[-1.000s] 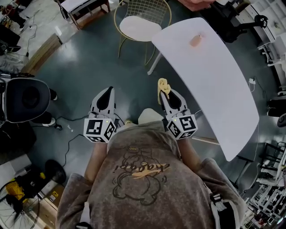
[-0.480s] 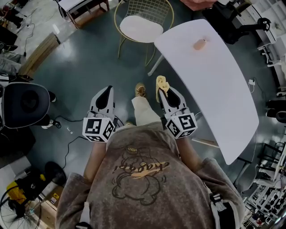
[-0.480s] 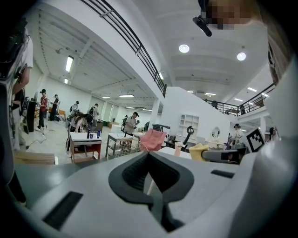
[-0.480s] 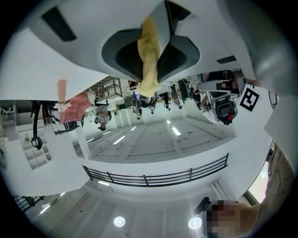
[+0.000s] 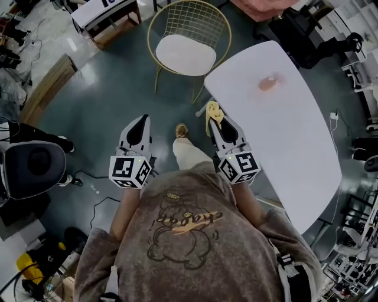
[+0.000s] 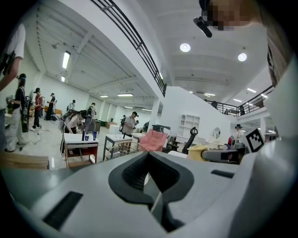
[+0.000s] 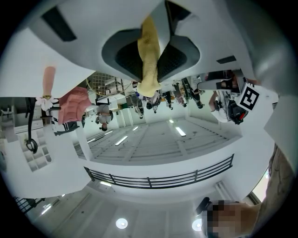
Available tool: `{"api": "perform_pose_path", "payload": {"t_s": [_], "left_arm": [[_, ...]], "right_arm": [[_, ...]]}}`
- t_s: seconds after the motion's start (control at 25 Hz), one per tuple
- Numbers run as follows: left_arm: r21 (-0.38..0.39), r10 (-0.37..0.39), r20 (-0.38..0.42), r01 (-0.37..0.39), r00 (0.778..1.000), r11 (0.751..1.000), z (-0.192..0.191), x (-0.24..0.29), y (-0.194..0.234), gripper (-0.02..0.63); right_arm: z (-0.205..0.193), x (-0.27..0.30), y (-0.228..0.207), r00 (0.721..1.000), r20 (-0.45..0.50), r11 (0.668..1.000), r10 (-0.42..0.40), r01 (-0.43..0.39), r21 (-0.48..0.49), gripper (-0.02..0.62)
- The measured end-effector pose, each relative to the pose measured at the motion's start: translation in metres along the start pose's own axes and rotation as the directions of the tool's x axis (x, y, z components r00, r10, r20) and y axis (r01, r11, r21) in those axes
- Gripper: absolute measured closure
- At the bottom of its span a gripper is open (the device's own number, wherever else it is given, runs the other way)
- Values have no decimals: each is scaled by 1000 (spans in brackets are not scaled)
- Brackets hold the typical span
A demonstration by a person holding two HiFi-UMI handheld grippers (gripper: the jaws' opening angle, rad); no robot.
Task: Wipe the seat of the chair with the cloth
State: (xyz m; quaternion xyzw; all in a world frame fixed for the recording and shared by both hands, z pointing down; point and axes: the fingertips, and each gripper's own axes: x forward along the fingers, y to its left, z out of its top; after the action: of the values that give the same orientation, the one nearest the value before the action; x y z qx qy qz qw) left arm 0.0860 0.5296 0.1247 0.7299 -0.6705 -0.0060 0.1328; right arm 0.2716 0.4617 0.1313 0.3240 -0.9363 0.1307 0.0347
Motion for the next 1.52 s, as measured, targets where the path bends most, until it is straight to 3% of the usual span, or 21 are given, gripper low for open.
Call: {"api": "perform_pose_path", "payload": {"t_s": [0.56, 1.0, 1.52], "left_arm": [[-10, 51, 26, -50, 998, 999, 70, 152, 72, 603], [-9, 82, 17, -82, 996, 997, 92, 212, 120, 603], [23, -124, -33, 124, 992, 992, 117, 316, 194, 603]], "right_arm": [[68, 149, -94, 1000, -3, 1000, 19, -19, -6, 483], [75, 223, -124, 999, -43, 1000, 19, -19, 5, 483], [85, 320, -135, 989, -23, 988, -146, 147, 44, 483]]}}
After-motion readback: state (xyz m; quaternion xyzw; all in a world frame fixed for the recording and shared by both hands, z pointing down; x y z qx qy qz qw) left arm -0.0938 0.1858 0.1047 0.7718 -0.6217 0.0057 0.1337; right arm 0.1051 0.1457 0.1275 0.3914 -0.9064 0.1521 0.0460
